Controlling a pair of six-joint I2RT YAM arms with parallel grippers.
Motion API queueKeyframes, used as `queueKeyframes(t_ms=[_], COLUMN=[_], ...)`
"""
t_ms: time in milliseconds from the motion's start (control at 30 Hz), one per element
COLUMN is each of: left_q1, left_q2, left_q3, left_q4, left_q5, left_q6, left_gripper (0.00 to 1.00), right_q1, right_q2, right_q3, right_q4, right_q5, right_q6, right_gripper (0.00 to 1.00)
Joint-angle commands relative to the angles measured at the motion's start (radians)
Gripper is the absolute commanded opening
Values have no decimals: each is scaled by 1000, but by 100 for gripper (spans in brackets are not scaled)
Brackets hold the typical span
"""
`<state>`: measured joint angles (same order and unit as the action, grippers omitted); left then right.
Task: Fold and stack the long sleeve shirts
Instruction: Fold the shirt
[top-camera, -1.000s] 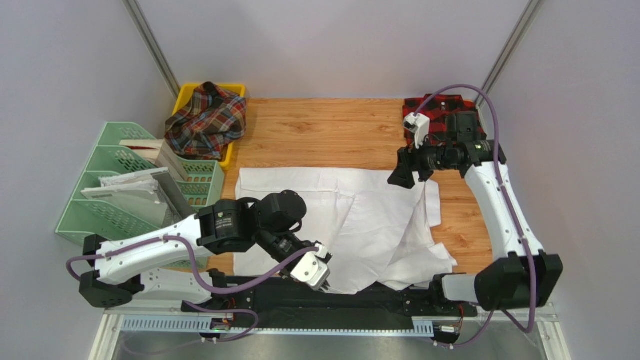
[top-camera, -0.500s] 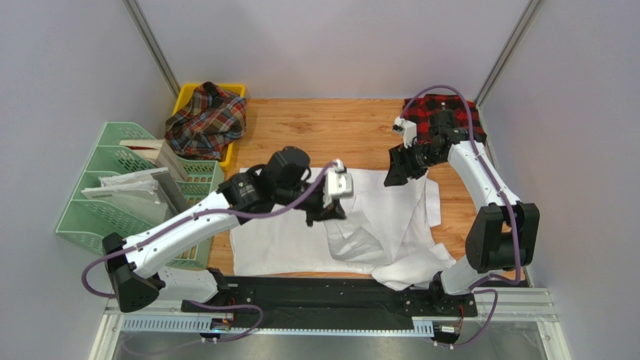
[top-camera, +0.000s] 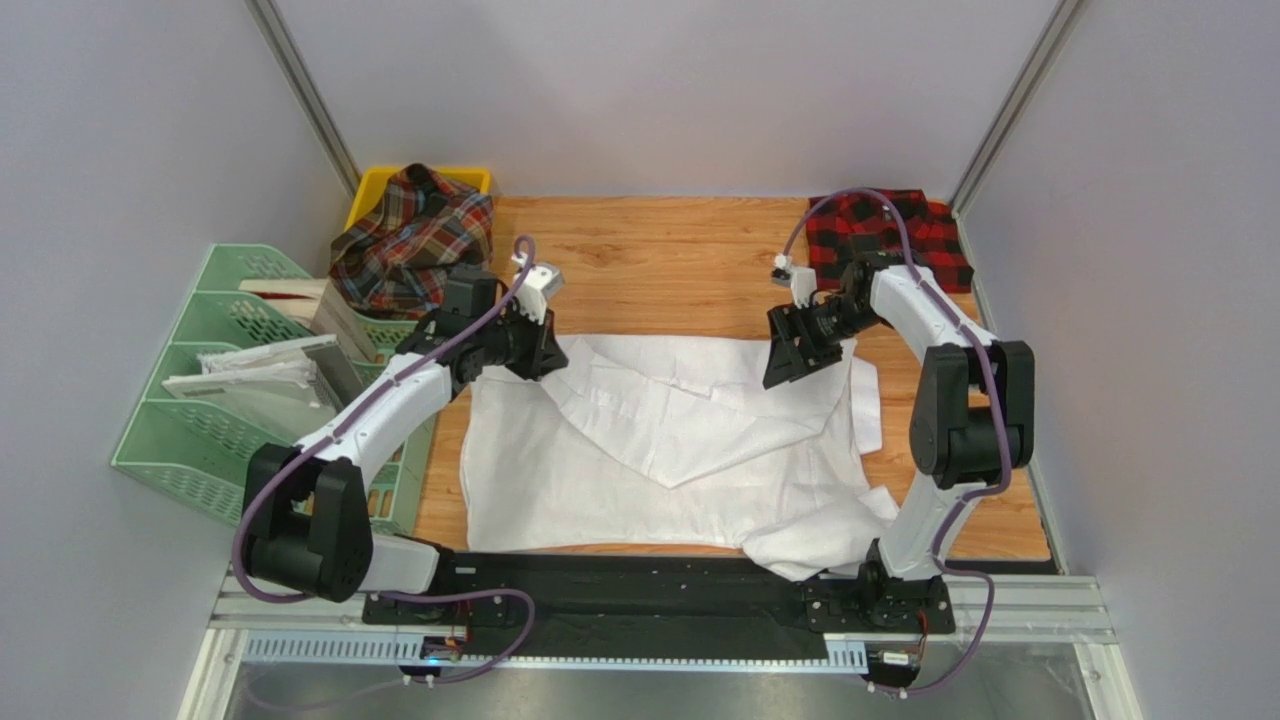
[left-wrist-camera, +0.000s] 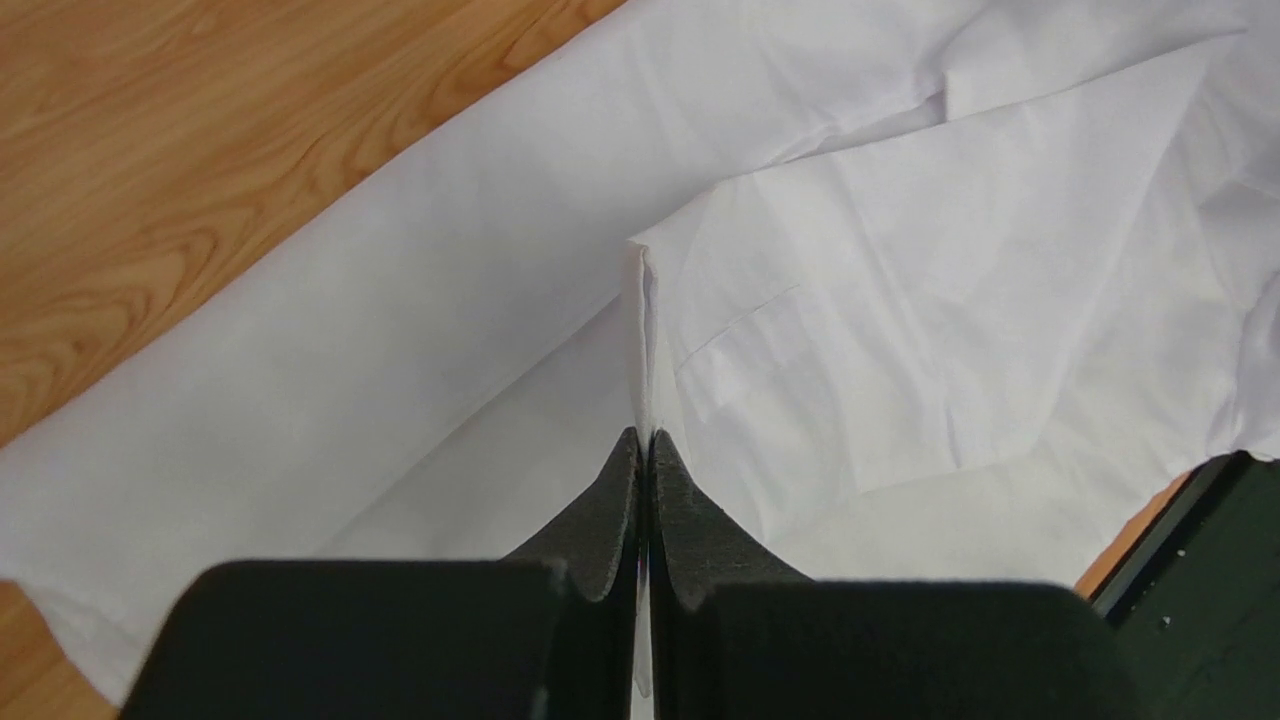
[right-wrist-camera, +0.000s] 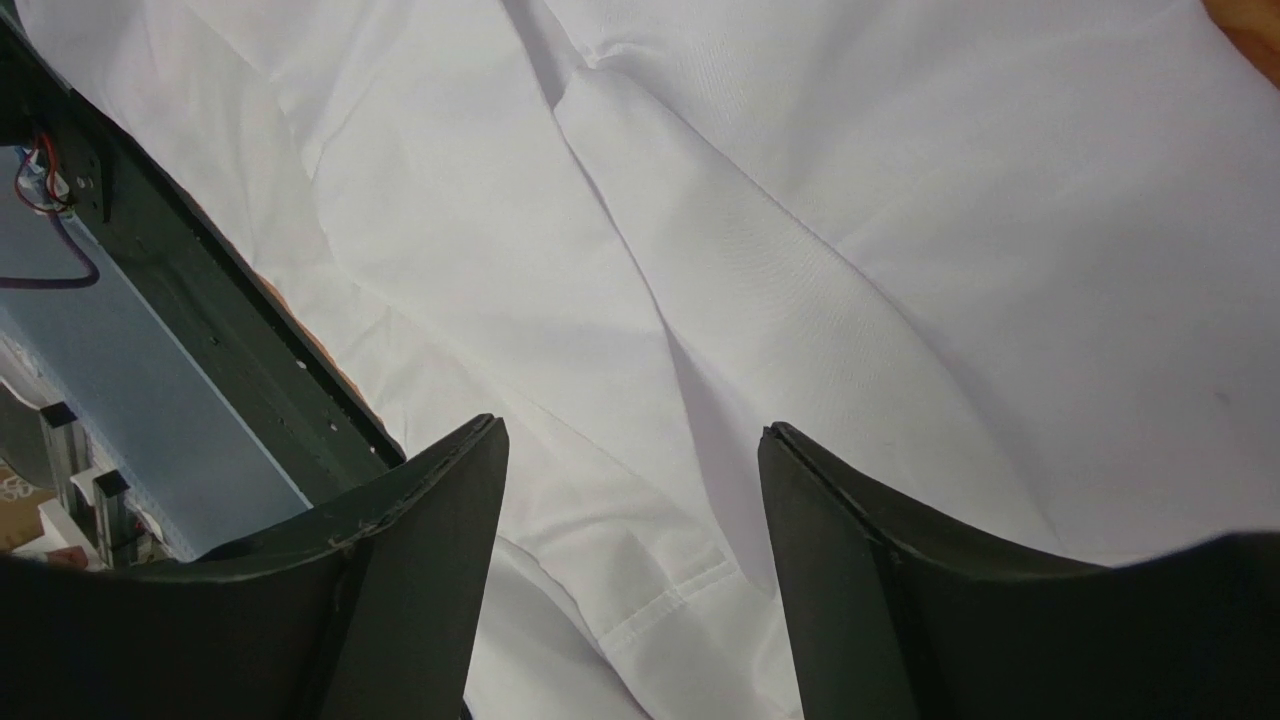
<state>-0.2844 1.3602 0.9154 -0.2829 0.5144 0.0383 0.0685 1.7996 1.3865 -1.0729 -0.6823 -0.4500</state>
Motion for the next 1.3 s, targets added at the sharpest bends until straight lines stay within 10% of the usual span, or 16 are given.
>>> queueKeyframes(t_ms=[0,433,1133,1233,1267], left_q1=[68,254,261,261,263], left_q2=[-26,-42,72,86,85], left_q3=[-59,-156,-35,-39,-38], left_q4=[142,269,-105,-114,-125], left_q5=[15,67,-206,-238,-241], left_q6=[-34,-118,-178,-179,-179], left_gripper=[0,0,0,9,31], right_q1=[-6,-10,-36,-35,-35], right_q2=[46,98,70,61,50], right_q3=[23,20,138,135,137], right_q4=[1,34,-33,-36,-45], right_q5=[16,116,167,185,188], right_q6=[-15,2,-19,-27,-36], right_gripper=[67,64,64,63,63])
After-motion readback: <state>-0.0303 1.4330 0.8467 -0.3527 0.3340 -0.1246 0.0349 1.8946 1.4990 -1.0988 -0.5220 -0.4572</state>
